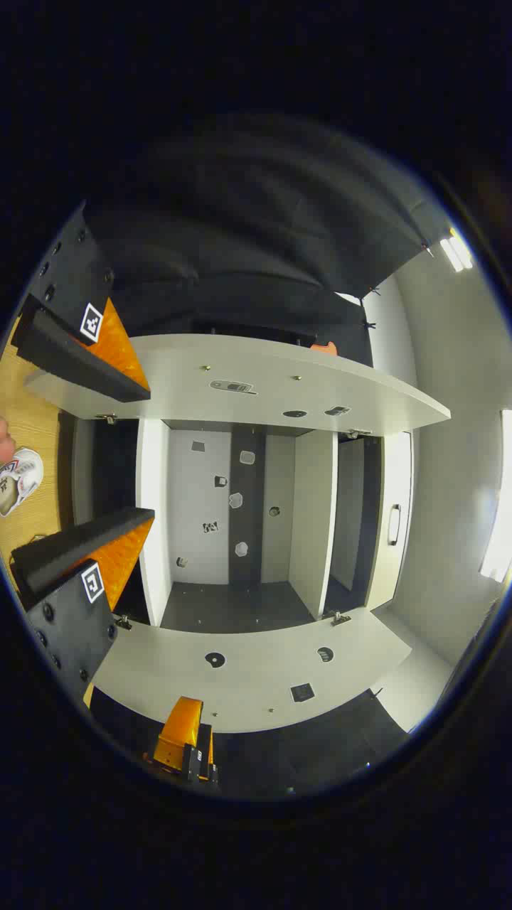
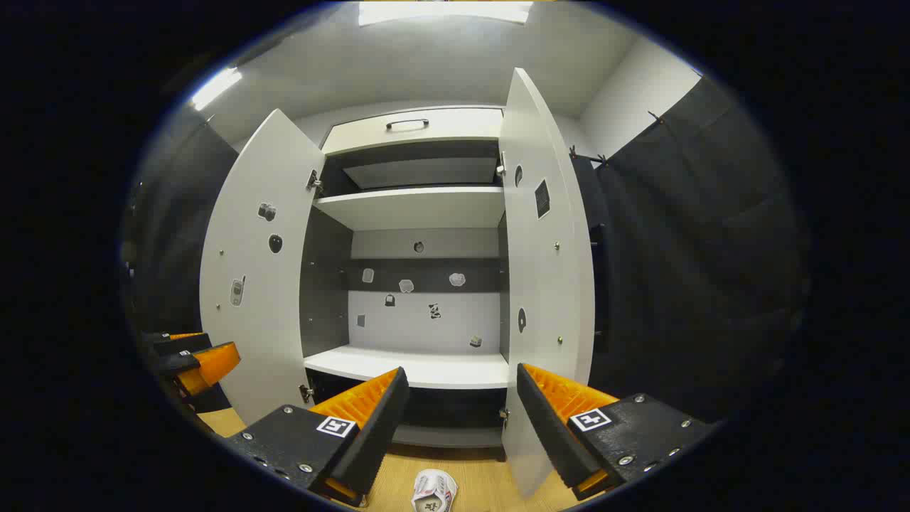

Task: Grab one shoe with the right hand and put it into the shoe cabinet, grab the other shoe with the left hand and put it into the shoe cabinet; then close the right door with the right hand and the left door with the left hand.

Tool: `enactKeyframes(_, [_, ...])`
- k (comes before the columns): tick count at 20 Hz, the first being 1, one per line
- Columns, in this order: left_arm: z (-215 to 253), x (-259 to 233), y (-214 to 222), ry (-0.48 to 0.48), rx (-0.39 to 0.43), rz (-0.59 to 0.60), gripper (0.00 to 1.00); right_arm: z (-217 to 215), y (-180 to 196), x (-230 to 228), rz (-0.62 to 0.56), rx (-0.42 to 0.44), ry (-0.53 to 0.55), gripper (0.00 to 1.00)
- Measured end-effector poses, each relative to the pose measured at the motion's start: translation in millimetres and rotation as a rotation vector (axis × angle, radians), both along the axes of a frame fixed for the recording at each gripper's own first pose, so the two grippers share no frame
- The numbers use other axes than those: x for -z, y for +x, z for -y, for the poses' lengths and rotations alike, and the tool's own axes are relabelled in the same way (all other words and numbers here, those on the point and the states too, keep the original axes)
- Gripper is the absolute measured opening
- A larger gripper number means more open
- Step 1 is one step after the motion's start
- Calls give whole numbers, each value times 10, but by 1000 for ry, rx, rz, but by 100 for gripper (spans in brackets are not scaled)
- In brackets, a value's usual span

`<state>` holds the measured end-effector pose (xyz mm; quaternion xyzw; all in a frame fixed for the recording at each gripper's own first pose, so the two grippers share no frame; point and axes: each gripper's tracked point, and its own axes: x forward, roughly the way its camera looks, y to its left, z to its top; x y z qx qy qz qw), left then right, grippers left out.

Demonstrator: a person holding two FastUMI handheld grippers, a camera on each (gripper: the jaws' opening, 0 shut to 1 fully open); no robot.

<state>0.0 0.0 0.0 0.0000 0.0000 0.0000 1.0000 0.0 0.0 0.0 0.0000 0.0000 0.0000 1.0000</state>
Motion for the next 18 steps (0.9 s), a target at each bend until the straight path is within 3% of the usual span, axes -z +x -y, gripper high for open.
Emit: enactKeyframes(18, [46,-35,-20,2,12,9,96,-52,34,27,1,-11,-22,94])
